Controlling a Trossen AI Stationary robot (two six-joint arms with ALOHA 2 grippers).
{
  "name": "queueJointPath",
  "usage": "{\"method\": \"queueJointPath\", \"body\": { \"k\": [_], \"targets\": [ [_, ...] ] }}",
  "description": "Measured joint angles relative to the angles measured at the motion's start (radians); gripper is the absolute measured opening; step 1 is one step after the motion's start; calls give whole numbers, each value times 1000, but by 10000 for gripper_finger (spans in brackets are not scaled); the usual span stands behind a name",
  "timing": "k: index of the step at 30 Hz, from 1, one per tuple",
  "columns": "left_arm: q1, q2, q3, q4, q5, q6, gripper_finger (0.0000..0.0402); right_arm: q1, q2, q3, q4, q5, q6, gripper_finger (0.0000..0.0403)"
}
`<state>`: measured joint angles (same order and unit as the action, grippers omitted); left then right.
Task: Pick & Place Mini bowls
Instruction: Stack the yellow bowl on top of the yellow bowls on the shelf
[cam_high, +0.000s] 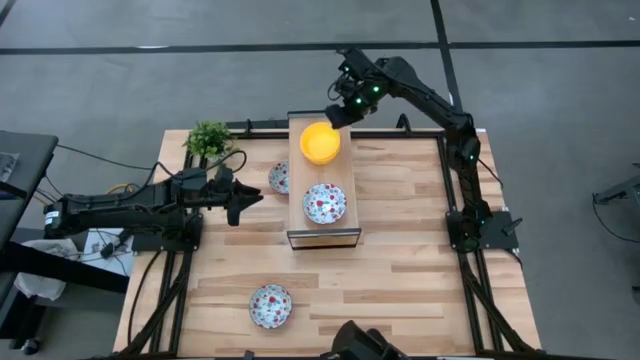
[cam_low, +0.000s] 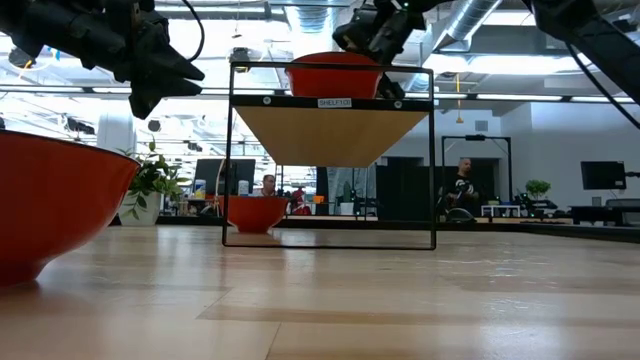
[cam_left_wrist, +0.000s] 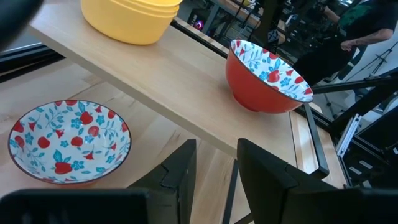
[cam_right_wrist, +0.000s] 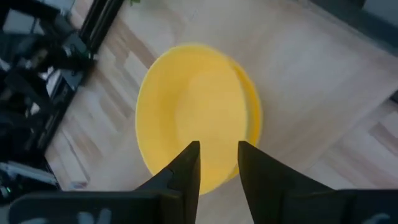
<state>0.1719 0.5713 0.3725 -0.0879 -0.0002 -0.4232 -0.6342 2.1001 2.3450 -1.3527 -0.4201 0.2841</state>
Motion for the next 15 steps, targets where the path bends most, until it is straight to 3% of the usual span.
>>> {"method": "queueJointPath", "body": {
  "k": [15],
  "targets": [
    [0,0,0,1,0,0,115,11,1,-77,26,3,-52,54]
  ]
}}
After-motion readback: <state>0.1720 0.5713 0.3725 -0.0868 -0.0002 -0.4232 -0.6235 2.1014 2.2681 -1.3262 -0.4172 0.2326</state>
